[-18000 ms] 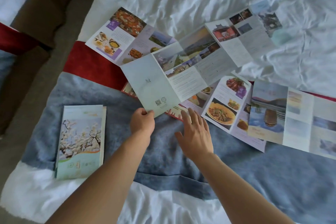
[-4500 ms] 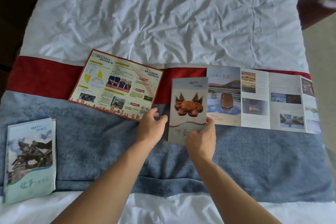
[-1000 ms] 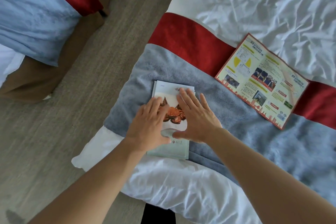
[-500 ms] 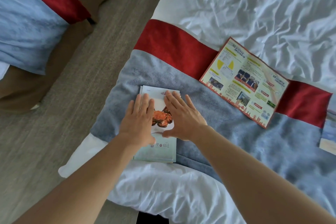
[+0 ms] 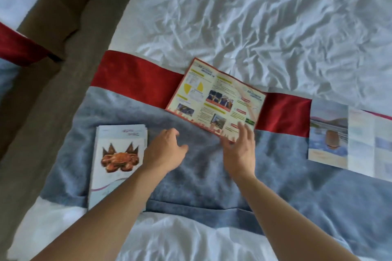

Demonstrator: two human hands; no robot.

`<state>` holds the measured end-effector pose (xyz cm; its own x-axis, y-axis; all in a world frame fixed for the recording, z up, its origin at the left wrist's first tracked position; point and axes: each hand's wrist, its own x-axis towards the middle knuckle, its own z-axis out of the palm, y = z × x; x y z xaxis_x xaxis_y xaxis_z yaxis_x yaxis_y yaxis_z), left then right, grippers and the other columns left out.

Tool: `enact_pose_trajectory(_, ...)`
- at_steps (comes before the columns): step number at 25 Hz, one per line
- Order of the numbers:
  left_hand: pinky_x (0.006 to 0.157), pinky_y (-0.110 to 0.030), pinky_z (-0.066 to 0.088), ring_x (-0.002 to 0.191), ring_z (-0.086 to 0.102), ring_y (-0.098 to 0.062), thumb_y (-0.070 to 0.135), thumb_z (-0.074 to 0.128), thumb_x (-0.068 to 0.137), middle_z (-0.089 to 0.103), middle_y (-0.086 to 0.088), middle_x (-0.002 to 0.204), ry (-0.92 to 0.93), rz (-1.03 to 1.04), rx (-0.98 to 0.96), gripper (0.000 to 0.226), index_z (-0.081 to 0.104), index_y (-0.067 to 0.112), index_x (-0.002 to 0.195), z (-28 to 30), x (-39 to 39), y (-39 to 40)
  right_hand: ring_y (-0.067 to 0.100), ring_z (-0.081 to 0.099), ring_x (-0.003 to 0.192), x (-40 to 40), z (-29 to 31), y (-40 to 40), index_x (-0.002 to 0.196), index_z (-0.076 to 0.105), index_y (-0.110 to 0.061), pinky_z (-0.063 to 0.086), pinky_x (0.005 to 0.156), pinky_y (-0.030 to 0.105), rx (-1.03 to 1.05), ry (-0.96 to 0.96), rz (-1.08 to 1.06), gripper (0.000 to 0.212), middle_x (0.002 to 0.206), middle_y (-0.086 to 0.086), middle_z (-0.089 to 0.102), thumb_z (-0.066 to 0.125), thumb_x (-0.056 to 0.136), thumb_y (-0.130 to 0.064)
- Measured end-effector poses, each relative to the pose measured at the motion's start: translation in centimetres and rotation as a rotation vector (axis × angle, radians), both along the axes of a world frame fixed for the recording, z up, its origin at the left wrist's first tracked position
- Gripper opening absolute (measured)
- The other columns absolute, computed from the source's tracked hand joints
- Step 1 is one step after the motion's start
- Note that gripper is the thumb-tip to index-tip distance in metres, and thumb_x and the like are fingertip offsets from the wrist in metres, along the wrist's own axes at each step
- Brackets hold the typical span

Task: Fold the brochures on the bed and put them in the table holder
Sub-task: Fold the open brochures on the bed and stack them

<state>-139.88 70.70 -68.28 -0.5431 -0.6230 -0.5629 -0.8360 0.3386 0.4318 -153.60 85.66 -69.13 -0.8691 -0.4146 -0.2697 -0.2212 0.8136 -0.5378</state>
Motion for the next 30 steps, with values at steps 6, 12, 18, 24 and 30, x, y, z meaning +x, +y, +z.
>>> enact_pose_trajectory(6, 0.087, -0.04, 0.057, 0.099, 0.063, -0.018, 0.034, 0.067, 0.091, 0.061, -0.003, 0.119, 0.212, 0.658, 0.51, 0.036, 0.058, 0.016, 0.122, -0.6, -5.3, 1.7, 0.017, 0.061, 0.112, -5.5, -0.7, 3.5, 0.152, 0.035, -0.023, 0.049, 0.087, 0.035, -0.067, -0.206, -0.415, 0.072, 0.104, -0.016, 0.068, 0.064, 0.09, -0.044)
enact_pose_trajectory(12, 0.07, -0.031, 0.058, 0.097, 0.069, -0.019, 0.024, 0.063, 0.095, 0.067, -0.002, 0.109, 0.307, 0.883, 0.578, 0.036, 0.059, 0.012, 0.129, -1.5, -7.8, 2.6, 0.008, 0.065, 0.09, -6.9, -1.6, 2.0, 0.14, 0.049, -0.028, 0.056, 0.078, 0.034, -0.117, -0.347, -0.535, 0.063, 0.09, -0.017, 0.065, 0.072, 0.081, -0.037)
enact_pose_trajectory(18, 0.07, -0.031, 0.06, 0.091, 0.071, -0.016, 0.021, 0.068, 0.091, 0.07, 0.0, 0.107, 0.292, 0.909, 0.503, 0.038, 0.062, 0.013, 0.128, -1.5, -8.0, 3.2, 0.009, 0.072, 0.076, -7.1, -1.3, 1.5, 0.096, 0.07, -0.026, 0.06, 0.061, 0.028, -0.274, -0.413, -0.592, 0.02, 0.082, -0.01, 0.071, 0.063, 0.085, -0.012)
enact_pose_trajectory(24, 0.091, -0.044, 0.057, 0.103, 0.066, -0.019, 0.024, 0.074, 0.084, 0.069, 0.004, 0.111, 0.359, 1.074, 0.331, 0.079, 0.033, 0.015, 0.15, -0.5, -8.0, 4.2, 0.013, 0.071, 0.071, -7.1, -0.8, 3.6, 0.088, 0.071, -0.021, 0.047, 0.043, 0.019, -0.239, -0.414, -0.64, 0.032, 0.08, -0.004, 0.074, 0.045, 0.08, -0.003)
enact_pose_trajectory(30, 0.094, -0.04, 0.047, 0.116, 0.059, -0.02, 0.026, 0.072, 0.086, 0.063, 0.0, 0.132, 0.381, 1.086, 0.206, 0.073, 0.036, 0.019, 0.149, 0.0, -7.6, 4.4, 0.015, 0.065, 0.073, -7.6, -0.3, 5.7, 0.09, 0.061, -0.022, 0.051, 0.052, 0.029, -0.103, -0.349, -0.515, 0.029, 0.086, -0.004, 0.067, 0.038, 0.081, -0.005)
